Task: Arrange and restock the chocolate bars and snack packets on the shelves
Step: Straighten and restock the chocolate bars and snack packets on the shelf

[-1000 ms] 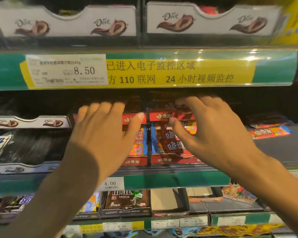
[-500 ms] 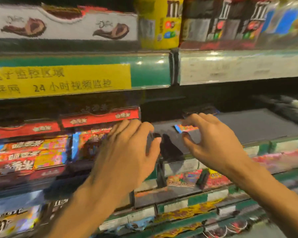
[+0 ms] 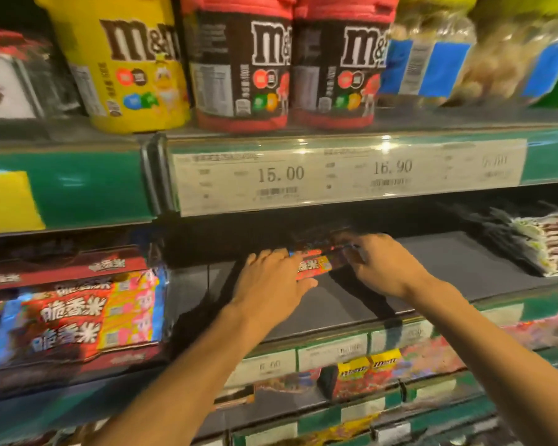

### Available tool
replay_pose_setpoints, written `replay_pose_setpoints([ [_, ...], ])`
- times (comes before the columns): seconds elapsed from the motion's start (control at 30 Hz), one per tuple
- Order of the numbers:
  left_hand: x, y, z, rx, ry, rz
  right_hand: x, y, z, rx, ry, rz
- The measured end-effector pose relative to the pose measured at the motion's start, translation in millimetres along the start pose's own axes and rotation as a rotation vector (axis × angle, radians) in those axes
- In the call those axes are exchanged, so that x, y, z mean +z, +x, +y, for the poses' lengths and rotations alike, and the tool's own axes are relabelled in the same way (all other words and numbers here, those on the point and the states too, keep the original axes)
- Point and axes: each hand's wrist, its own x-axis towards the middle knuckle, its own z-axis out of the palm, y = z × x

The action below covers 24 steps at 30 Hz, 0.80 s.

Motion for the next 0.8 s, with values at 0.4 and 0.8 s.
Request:
replay_pose_setpoints([
  [0.4,-2.7,-23.1,-15.3,0.026,-0.001,0.026,3.7,26.7,14.8,-0.094,0.029,-0.187],
  [0.8,-23.2,-60.4,-12.6,0.098,-0.067,0.262,-0.3,-0.5,2.1,-0.079,-0.016,-0.088],
])
